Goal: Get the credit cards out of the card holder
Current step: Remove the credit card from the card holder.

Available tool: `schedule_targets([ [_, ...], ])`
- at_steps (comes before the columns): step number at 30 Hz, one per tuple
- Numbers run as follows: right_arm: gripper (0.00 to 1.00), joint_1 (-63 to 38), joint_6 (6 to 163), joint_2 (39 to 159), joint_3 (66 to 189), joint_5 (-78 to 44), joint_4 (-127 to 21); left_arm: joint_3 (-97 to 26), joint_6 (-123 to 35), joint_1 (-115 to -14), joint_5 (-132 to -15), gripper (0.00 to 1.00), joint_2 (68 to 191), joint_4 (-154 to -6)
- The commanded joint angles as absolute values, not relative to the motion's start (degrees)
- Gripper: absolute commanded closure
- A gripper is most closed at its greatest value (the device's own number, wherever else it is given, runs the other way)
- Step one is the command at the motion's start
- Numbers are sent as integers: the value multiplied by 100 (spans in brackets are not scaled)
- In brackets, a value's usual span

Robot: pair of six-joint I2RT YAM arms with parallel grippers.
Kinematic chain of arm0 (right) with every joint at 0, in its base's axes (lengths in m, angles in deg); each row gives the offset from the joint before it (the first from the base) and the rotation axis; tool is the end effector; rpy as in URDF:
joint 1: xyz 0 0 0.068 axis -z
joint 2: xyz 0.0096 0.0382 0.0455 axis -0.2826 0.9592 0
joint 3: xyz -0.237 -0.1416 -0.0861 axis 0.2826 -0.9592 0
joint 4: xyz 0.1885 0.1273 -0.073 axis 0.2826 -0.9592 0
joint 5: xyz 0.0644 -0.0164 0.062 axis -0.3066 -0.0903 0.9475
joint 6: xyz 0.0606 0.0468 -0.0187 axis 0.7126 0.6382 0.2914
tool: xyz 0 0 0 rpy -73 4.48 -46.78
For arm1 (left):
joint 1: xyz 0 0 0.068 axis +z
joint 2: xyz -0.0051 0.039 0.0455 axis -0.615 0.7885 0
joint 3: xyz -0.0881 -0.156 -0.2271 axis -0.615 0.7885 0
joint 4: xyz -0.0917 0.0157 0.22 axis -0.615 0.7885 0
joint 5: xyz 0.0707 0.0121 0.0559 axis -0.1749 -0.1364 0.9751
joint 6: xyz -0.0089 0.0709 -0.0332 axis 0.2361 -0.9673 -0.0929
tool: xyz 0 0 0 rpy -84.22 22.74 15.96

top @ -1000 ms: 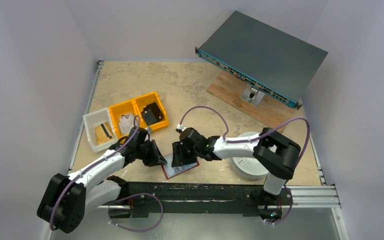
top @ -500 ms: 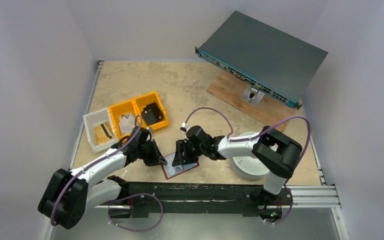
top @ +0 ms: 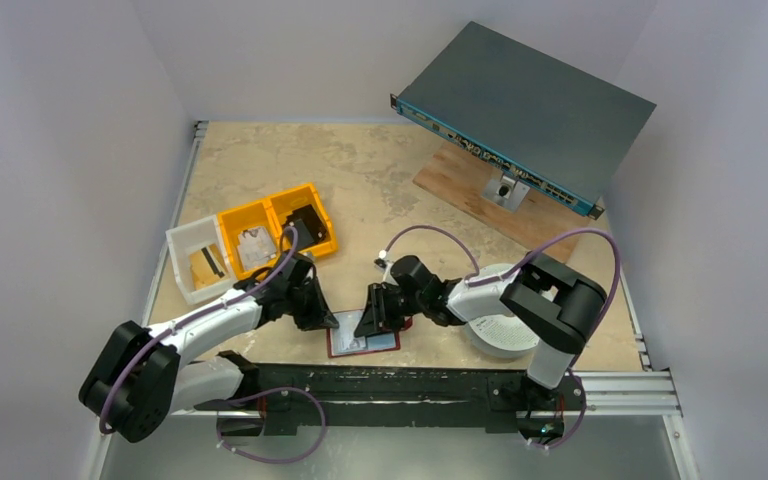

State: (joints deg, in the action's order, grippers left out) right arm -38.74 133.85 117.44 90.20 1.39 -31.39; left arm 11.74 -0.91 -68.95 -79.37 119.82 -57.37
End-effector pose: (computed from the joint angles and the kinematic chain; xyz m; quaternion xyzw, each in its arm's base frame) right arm 0.1642 0.2871 0.1396 -0.0840 0.8847 0.4539 0.0654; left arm 0.1442 -0.1060 0.1484 -0.1667 0.9475 -0.2542 0.0990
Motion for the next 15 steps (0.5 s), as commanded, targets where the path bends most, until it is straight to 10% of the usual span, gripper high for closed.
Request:
schedule_targets([
  [1,70,-3747,13713,11764,8822,535,-2195,1268,20,-7004,-7285,100,12180,-5211],
  [15,81,-3504,14663,12253,8144,878,-384,1329,58,-7001,-6996,100,12191,-4885],
])
